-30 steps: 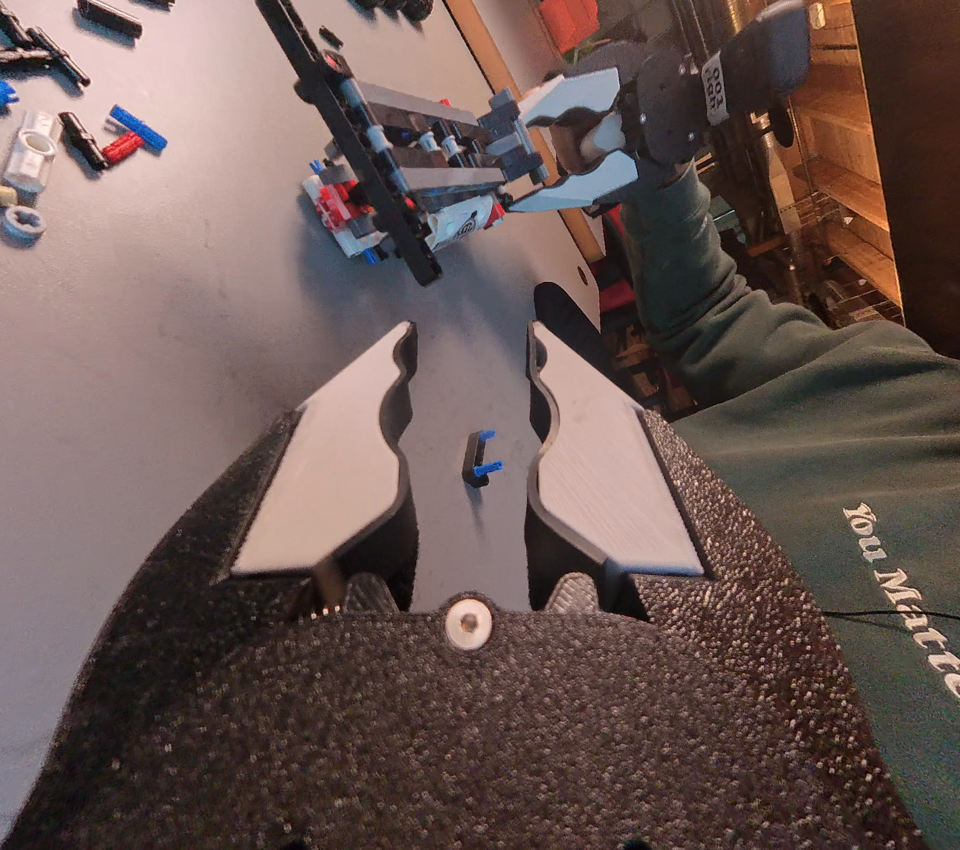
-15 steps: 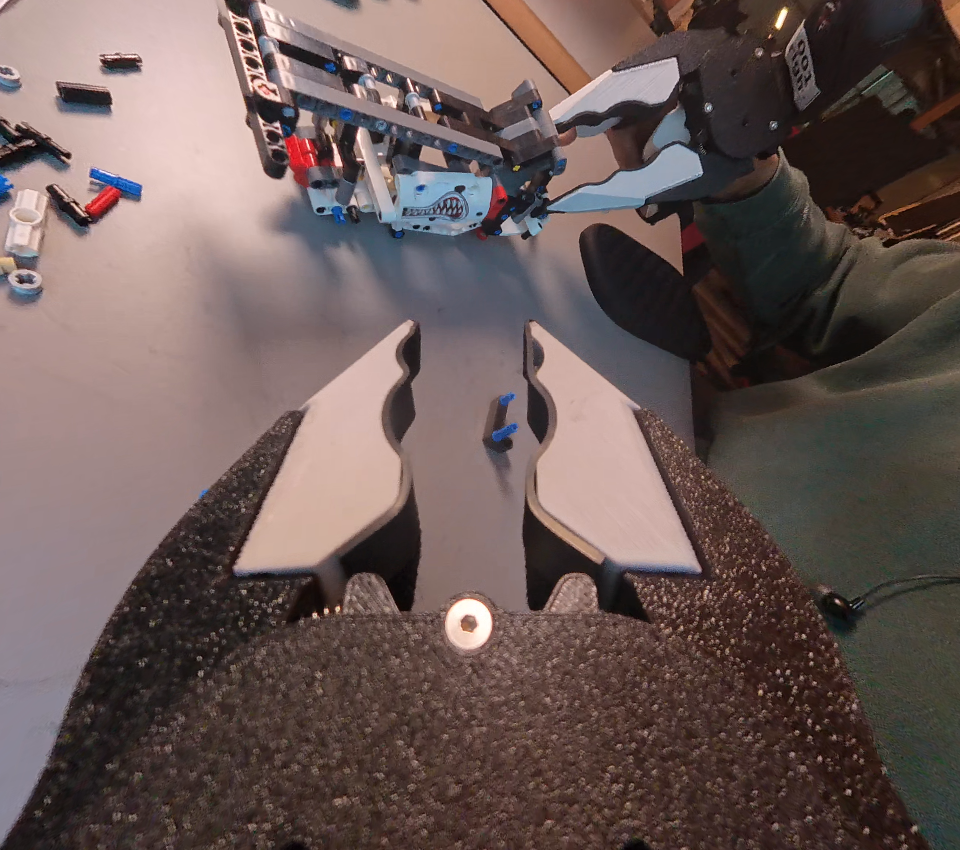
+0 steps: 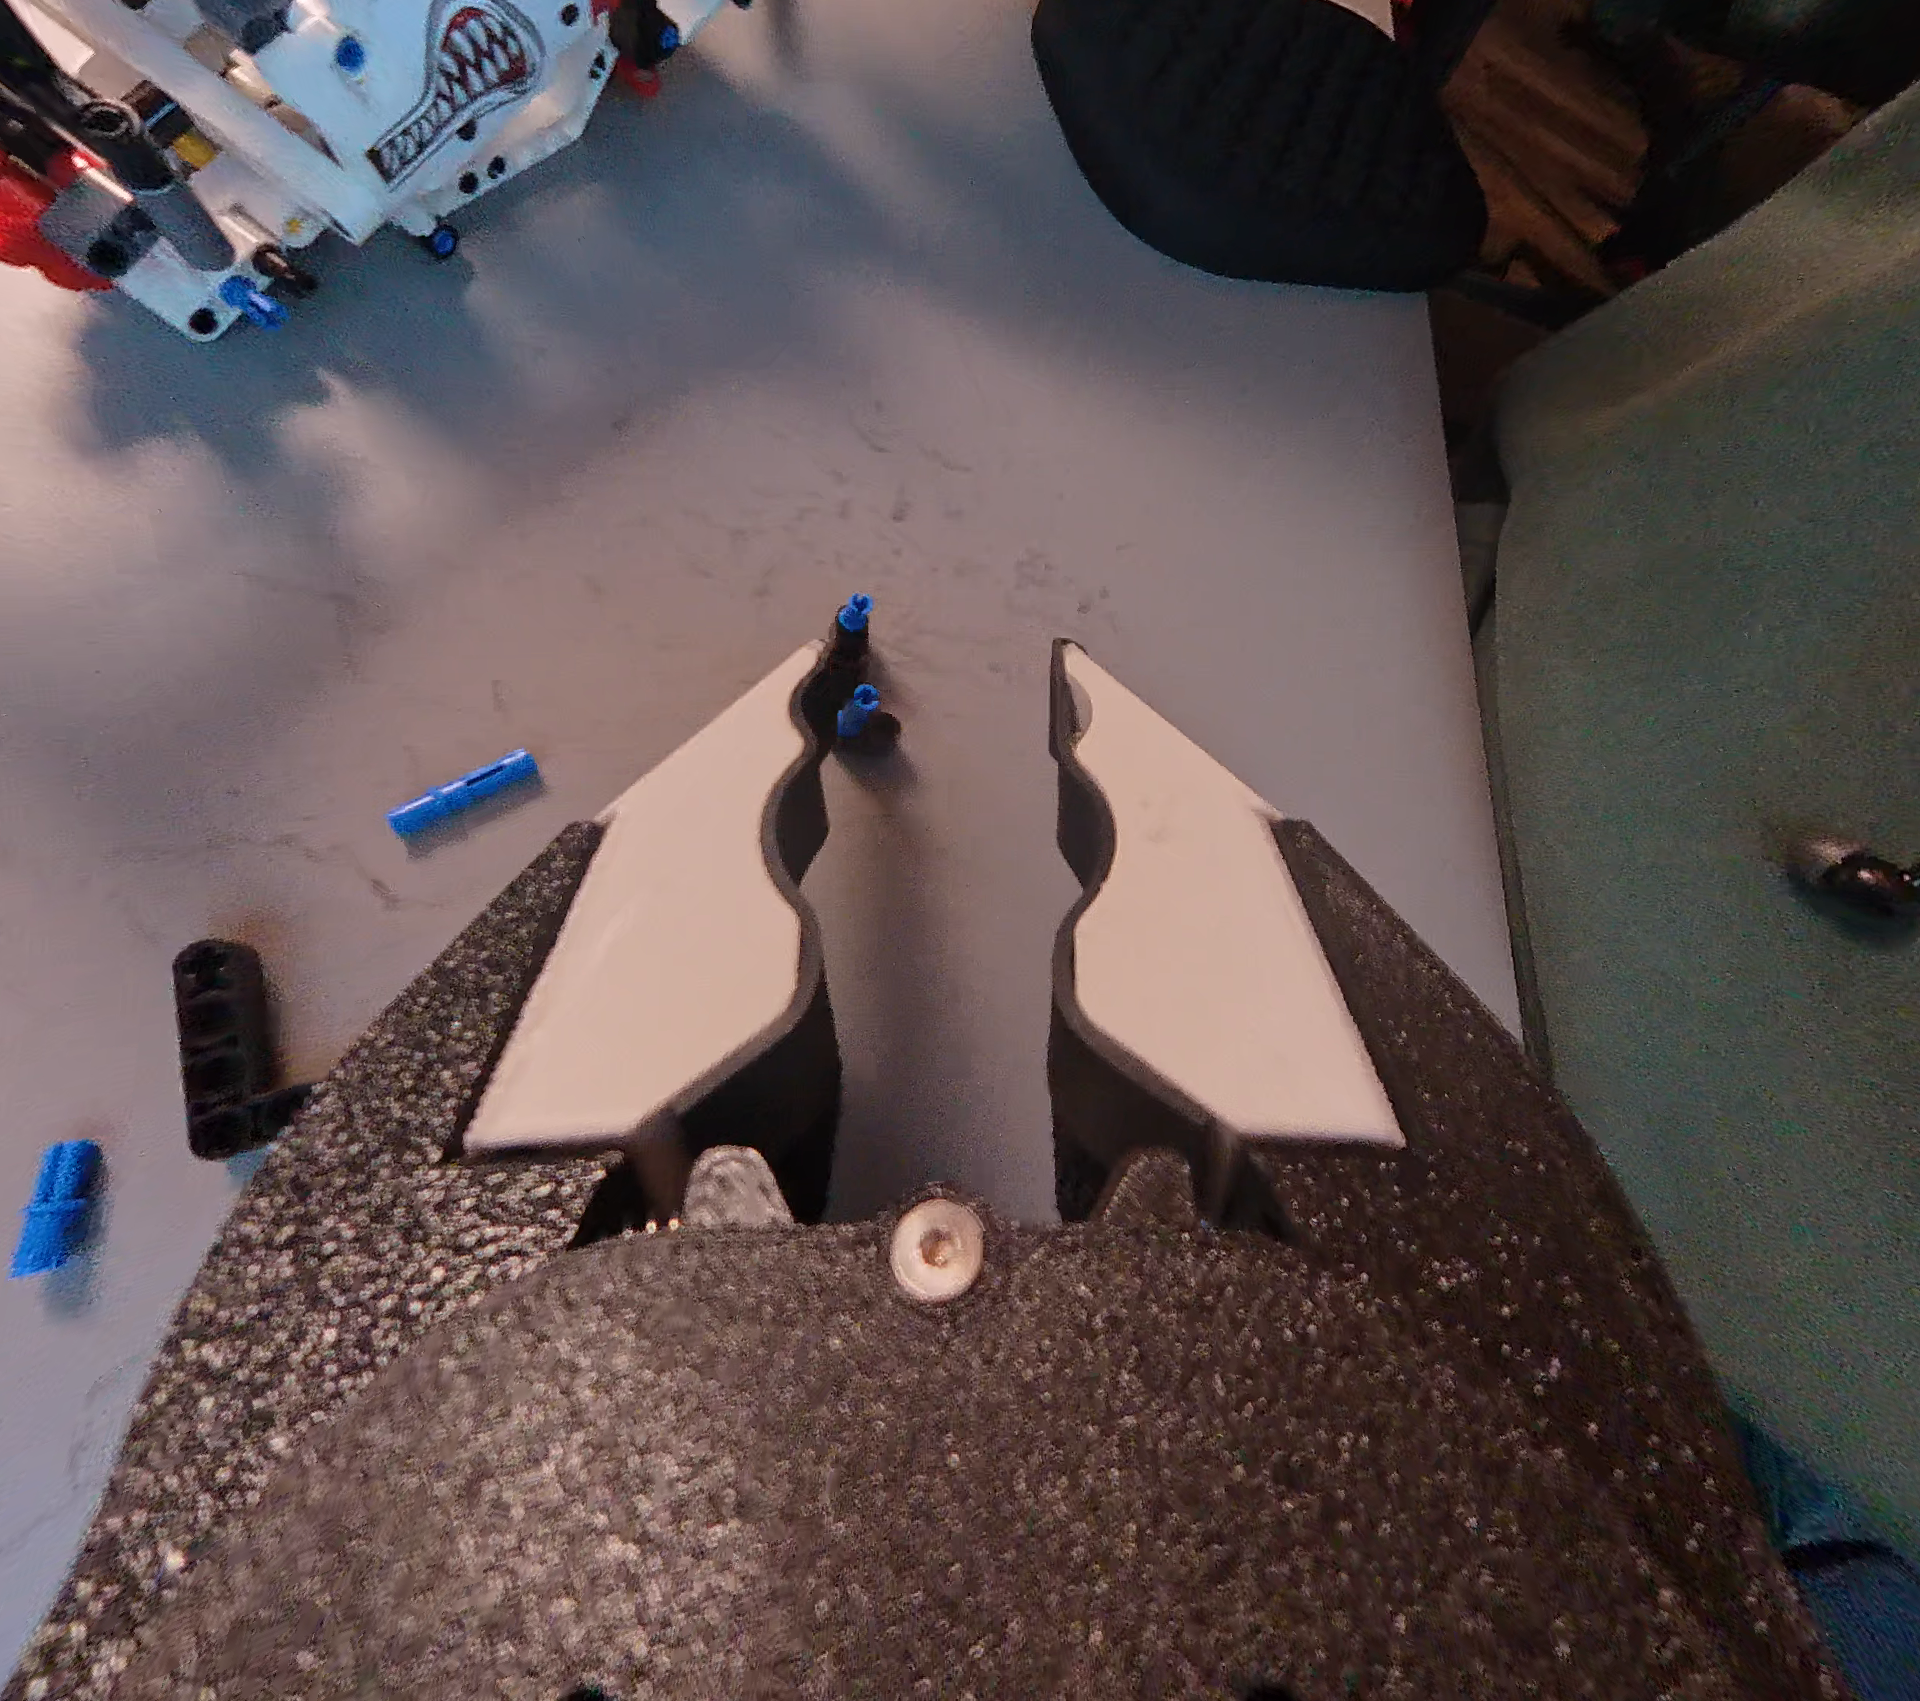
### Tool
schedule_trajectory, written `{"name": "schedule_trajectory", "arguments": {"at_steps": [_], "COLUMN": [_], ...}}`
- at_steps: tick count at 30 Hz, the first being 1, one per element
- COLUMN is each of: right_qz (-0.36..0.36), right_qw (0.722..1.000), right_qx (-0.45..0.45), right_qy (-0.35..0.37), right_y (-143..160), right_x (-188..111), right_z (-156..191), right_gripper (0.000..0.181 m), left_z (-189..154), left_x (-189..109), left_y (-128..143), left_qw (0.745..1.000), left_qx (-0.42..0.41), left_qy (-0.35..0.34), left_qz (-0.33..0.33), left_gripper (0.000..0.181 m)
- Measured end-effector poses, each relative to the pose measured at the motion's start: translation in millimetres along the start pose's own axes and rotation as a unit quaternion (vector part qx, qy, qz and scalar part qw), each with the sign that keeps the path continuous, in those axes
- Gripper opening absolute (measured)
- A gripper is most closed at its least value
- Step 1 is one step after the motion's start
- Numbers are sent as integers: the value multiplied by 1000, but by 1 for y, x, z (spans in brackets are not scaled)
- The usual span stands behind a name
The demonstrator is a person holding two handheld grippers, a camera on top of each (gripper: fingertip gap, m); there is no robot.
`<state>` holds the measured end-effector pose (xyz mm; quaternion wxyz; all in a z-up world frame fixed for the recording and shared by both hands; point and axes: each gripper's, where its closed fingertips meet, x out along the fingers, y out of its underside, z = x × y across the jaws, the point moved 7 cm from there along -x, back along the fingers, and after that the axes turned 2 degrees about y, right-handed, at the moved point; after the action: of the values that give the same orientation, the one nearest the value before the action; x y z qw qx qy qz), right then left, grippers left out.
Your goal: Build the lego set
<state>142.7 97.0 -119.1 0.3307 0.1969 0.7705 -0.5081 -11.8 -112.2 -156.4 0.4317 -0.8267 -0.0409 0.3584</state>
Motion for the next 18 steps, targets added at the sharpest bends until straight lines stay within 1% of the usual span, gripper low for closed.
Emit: {"name": "schedule_trajectory", "arguments": {"at_steps": [4,8,11,12,15,17,18], "right_qz": [26,32,16,13,-6,-26,-38], "right_qw": [999,999,999,999,999,997,996], "right_qx": [-31,-39,-34,-32,-30,-41,-49], "right_qy": [-5,-8,-6,-1,31,59,70], "right_y": [-1,-2,-3,-4,-10,-19,-25], "right_x": [2,3,0,-2,-15,-27,-32], "right_z": [-11,-14,-11,-10,-9,-5,-1], "right_gripper": [43,44,53,59,69,70,68], "left_z": [0,4,5,6,7,8,7], "left_x": [2,7,11,11,11,8,6], "left_y": [6,12,13,13,13,10,7], "left_qw": [999,994,991,990,990,991,993], "left_qx": [24,54,67,71,67,62,56], "left_qy": [-22,-68,-89,-95,-102,-103,-96], "left_qz": [28,60,71,72,70,59,44], "left_gripper": [39,30,18,15,15,15,15]}}
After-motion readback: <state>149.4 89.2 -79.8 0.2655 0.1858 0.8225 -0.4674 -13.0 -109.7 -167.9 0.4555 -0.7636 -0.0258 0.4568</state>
